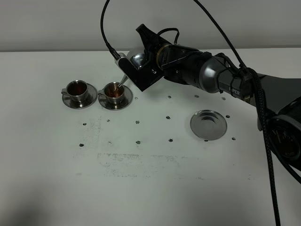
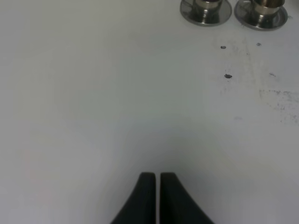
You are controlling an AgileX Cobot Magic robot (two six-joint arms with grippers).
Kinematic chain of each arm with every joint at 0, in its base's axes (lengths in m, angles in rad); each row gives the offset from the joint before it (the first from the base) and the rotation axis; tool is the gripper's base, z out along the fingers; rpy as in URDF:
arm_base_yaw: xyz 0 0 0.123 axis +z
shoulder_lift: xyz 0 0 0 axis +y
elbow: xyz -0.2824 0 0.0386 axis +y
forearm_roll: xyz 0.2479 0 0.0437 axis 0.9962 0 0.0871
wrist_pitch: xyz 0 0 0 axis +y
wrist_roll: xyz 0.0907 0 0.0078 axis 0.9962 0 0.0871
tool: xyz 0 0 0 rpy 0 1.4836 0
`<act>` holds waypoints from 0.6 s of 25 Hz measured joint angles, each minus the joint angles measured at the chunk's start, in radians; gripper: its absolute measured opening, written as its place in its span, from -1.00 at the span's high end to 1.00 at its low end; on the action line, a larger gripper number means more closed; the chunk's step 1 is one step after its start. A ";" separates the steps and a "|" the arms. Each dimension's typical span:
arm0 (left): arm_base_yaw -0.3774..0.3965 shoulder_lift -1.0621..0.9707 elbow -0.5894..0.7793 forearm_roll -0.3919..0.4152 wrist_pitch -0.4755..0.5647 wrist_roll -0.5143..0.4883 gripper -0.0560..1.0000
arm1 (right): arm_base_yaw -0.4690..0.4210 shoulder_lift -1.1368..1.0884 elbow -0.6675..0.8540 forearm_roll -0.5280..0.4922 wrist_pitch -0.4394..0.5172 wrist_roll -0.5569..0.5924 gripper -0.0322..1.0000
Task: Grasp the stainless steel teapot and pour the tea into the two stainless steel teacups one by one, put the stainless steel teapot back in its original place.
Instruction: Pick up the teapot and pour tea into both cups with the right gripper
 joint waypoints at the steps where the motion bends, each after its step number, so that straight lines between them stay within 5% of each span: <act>1: 0.000 0.000 0.000 0.000 0.000 0.000 0.79 | 0.000 0.000 0.000 0.000 0.000 0.000 0.60; 15: 0.000 0.000 0.000 0.000 0.000 0.000 0.79 | 0.000 0.000 0.000 -0.004 -0.003 -0.001 0.60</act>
